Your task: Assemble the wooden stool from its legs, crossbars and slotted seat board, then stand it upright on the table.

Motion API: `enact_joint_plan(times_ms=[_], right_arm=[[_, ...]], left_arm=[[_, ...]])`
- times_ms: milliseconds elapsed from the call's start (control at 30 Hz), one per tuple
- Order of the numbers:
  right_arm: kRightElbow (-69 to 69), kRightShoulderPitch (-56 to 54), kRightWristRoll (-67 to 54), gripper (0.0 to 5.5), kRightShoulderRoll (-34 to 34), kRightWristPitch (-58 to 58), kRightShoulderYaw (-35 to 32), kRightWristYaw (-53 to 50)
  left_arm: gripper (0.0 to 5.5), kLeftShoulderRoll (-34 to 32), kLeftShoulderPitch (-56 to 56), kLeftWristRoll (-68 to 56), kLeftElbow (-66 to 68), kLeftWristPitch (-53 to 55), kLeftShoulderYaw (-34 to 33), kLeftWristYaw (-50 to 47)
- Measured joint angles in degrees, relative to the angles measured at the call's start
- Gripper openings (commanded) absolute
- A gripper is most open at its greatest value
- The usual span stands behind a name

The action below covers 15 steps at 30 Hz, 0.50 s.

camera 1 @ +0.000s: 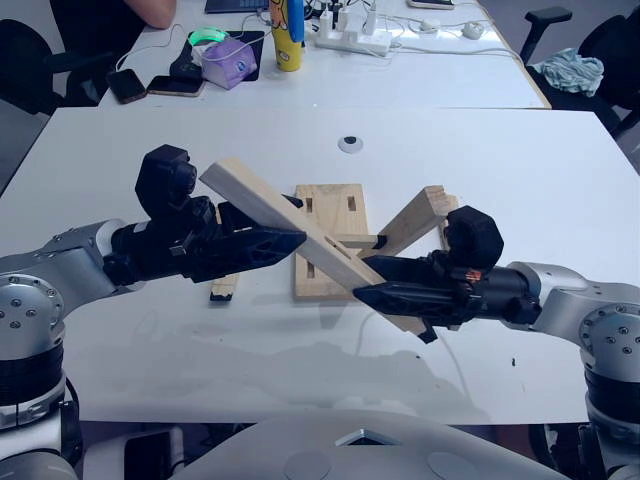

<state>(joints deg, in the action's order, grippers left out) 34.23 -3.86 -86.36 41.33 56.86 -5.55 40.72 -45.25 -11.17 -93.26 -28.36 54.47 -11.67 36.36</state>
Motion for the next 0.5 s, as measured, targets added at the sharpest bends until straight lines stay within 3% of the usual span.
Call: enact_joint_plan(times_ms=[267, 500], right_arm=[[-0.3, 1.2, 1.2, 2.08, 0.0, -0.3, 0.4, 1.8], [-0.7, 1.8, 3.0, 2.08, 0.0, -0.6, 1.3, 3.8]], left_arm=[[2.14, 0.0, 0.0, -0.1, -0.1, 0.2, 0.5, 0.7], [2.09, 0.0, 0.3, 0.0, -0.2, 0.6, 1.1, 1.2]])
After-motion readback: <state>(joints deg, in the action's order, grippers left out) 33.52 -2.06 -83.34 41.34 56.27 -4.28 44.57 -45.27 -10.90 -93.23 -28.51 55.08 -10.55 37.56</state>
